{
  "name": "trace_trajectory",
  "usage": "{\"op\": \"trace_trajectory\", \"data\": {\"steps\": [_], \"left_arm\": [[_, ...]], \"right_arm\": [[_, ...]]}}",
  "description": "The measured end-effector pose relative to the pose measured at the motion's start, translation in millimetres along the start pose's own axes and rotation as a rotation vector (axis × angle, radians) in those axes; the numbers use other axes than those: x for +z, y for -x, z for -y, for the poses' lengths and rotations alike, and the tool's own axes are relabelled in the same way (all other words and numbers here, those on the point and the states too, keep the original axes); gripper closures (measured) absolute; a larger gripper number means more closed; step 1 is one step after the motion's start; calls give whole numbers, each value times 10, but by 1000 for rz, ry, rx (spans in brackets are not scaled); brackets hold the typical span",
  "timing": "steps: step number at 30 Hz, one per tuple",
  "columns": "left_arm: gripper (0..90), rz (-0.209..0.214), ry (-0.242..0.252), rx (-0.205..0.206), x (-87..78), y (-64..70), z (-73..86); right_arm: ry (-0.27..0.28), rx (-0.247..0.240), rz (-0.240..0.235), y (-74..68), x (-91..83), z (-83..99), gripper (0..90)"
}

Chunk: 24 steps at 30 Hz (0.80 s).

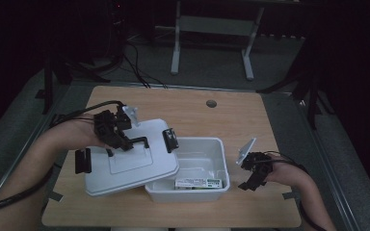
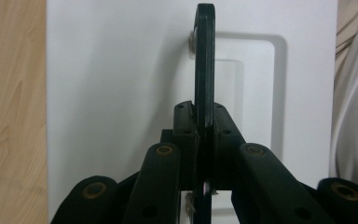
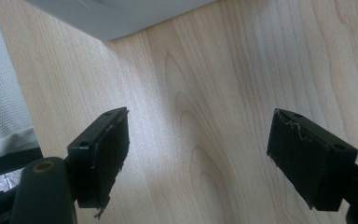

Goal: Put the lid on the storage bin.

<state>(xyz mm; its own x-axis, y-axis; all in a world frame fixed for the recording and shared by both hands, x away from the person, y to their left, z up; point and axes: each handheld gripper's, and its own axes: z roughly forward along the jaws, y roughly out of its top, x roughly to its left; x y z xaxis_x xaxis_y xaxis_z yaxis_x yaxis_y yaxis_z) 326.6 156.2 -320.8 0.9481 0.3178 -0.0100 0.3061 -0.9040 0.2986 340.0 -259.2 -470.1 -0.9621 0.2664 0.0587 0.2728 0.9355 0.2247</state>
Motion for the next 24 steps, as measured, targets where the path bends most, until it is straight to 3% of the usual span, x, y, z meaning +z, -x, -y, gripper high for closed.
{"op": "trace_trajectory", "data": {"steps": [13,24], "left_arm": [[838,34,20,74,105,117,-444],[838,64,8,149,274,207,-794]], "right_arm": [[1,8,-4,-4,7,17,201],[2,9,-13,2,17,54,201]]}}
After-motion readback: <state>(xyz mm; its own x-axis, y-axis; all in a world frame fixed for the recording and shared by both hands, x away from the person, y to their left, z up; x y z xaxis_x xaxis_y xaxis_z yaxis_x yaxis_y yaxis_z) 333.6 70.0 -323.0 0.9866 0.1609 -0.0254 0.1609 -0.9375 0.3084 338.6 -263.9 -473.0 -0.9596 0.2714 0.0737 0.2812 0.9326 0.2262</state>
